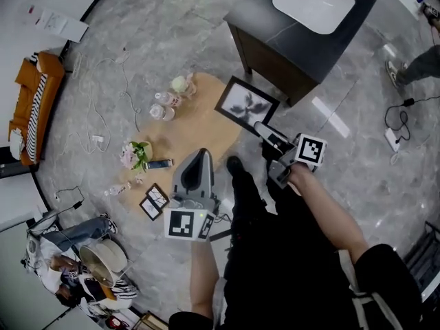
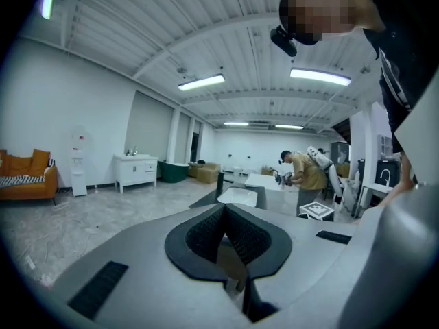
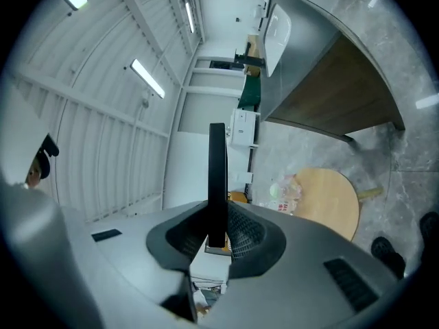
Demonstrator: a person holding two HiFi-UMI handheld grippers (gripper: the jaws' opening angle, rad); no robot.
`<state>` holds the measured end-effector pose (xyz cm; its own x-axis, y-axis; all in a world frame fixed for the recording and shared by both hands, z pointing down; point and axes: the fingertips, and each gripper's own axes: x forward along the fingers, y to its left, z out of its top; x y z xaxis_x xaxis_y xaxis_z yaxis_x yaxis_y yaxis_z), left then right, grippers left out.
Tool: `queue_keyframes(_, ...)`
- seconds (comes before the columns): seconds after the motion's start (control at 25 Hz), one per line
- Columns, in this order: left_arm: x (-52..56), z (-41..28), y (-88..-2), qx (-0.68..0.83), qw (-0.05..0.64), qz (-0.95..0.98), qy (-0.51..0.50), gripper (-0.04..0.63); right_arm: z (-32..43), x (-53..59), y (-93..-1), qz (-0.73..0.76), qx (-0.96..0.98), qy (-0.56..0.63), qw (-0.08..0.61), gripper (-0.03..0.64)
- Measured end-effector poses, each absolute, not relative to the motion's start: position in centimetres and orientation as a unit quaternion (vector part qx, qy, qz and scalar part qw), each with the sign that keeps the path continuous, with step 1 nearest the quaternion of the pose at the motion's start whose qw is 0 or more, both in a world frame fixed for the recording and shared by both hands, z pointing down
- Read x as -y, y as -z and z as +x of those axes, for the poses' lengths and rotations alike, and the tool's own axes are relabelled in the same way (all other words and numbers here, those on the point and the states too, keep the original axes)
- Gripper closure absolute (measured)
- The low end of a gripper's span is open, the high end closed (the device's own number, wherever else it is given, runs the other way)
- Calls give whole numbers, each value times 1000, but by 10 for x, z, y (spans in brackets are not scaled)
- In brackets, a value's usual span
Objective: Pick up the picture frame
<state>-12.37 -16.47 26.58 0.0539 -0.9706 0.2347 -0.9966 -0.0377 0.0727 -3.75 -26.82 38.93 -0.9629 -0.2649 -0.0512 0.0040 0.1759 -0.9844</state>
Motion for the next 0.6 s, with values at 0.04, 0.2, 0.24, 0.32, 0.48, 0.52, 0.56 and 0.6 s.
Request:
queue_keyframes(0.04, 163, -121, -261, 687, 104, 717, -58, 581, -34, 269, -379, -83, -762, 633, 111, 543)
queue_keyframes(0.2, 157, -114, -242, 696, 94, 710, -46, 581, -20, 271, -340, -83, -777, 612, 123, 543)
queue_keyframes(0.24, 155, -113, -239, 698, 93, 708, -42, 581, -16, 270, -333, -85, -777, 611, 125, 543)
queue_keyframes(0.32, 151, -110, -233, 702, 88, 706, -36, 581, -9, 269, -319, -81, -774, 613, 133, 543)
queue_keyframes(0.48, 145, -107, -222, 708, 83, 701, -25, 581, 2, 266, -300, -79, -775, 611, 142, 543)
queue_keyframes(0.52, 145, -106, -219, 709, 81, 700, -22, 583, 5, 266, -297, -80, -774, 612, 143, 543)
queue_keyframes(0.56, 144, -104, -216, 710, 78, 699, -21, 581, 8, 266, -294, -83, -774, 611, 142, 543)
queue_keyframes(0.6, 143, -101, -214, 710, 76, 700, -21, 581, 11, 265, -291, -87, -777, 608, 139, 543)
